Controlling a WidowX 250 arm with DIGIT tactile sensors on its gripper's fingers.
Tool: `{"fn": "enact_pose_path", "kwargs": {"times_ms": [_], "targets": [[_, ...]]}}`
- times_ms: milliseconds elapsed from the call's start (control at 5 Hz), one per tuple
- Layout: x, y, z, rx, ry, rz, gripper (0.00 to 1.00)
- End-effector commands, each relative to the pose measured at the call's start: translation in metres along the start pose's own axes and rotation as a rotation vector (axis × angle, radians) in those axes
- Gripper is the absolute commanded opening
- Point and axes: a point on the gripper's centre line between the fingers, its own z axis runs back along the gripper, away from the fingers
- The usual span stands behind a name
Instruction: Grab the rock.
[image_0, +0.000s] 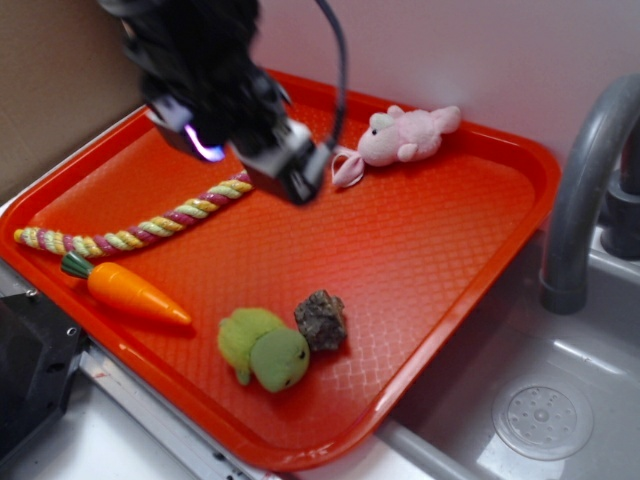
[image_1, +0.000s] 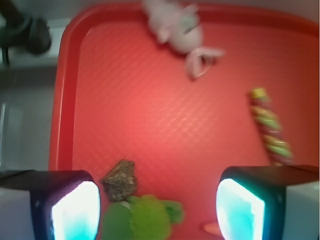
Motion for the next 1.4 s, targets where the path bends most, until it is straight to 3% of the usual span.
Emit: {"fn": "enact_pose_path", "kwargs": {"times_ms": [0,400,600,800,1200], "targets": [[-0.007,-0.013,-0.035,-0.018,0.066,-0.098,1.00],[-0.020,-0.024,-0.067,-0.028,0.139,-0.194,1.00],[-0.021,-0.026,-0.076,-0.039,0.145,-0.262,1.00],[-0.026,-0.031,-0.082,-0.087,0.172,-0.299,1.00],[-0.037,-0.034,-0.092,-0.060,0.198,-0.322,1.00]]}}
